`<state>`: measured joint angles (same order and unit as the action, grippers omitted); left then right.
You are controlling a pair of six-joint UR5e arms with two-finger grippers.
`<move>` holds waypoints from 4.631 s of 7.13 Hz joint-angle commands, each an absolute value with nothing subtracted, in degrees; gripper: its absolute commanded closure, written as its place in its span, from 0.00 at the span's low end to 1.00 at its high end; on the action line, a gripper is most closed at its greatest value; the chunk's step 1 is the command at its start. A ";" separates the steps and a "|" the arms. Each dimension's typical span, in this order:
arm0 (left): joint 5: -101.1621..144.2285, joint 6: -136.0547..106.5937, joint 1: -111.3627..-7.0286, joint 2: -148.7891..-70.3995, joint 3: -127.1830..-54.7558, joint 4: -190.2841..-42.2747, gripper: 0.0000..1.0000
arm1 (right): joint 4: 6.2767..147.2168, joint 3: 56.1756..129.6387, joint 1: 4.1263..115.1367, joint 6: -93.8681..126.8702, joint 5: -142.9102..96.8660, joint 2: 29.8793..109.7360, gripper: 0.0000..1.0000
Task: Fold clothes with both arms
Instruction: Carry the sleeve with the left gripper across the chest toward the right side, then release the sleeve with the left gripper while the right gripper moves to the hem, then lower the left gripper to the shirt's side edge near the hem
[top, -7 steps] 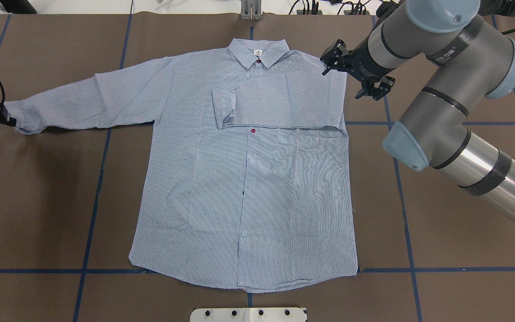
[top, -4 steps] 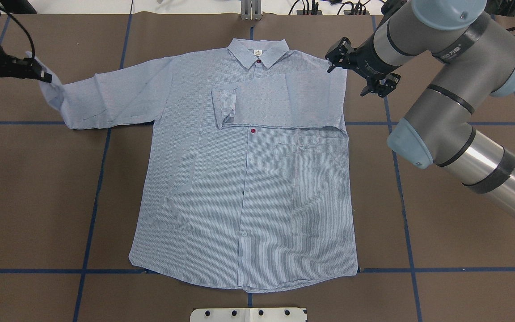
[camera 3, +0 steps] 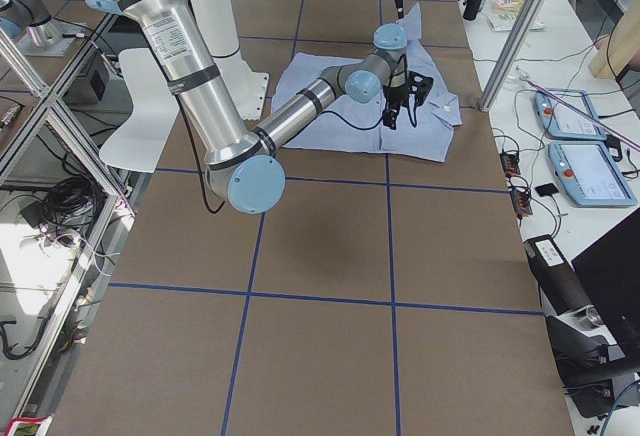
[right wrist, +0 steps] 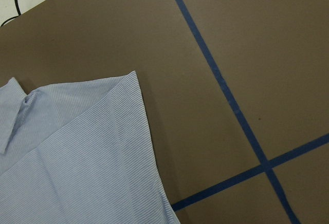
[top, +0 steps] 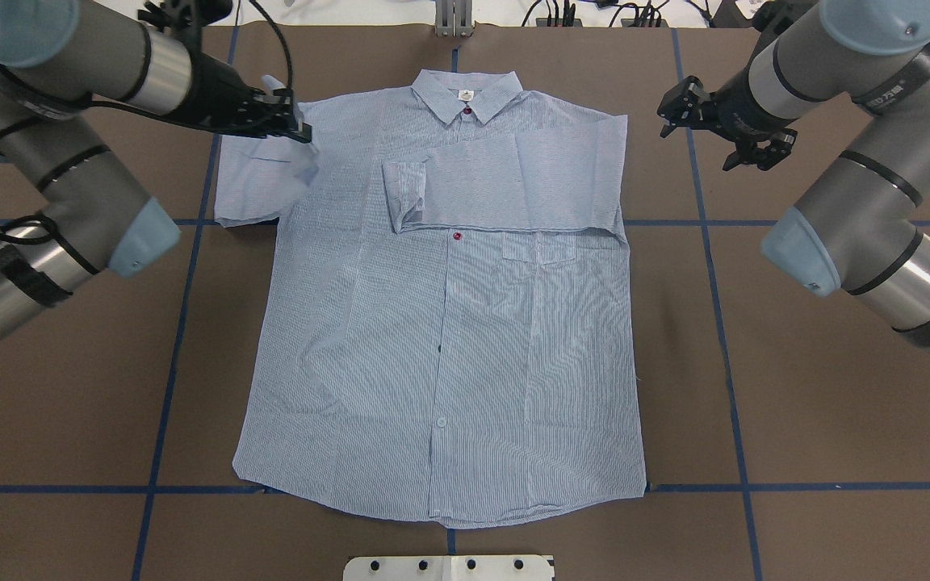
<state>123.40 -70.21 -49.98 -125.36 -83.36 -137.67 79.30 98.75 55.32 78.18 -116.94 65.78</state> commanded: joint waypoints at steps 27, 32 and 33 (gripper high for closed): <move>102.66 -71.98 -33.49 -114.26 -121.73 -113.38 0.08 | 78.40 123.05 0.97 132.71 -76.82 89.65 0.21; 102.57 -71.98 -33.49 -114.17 -121.82 -113.38 0.06 | 78.49 122.09 0.79 132.63 -76.82 88.60 0.41; 102.57 -71.98 -33.49 -114.08 -121.82 -113.38 0.06 | 78.49 121.82 0.79 132.63 -76.82 88.59 0.41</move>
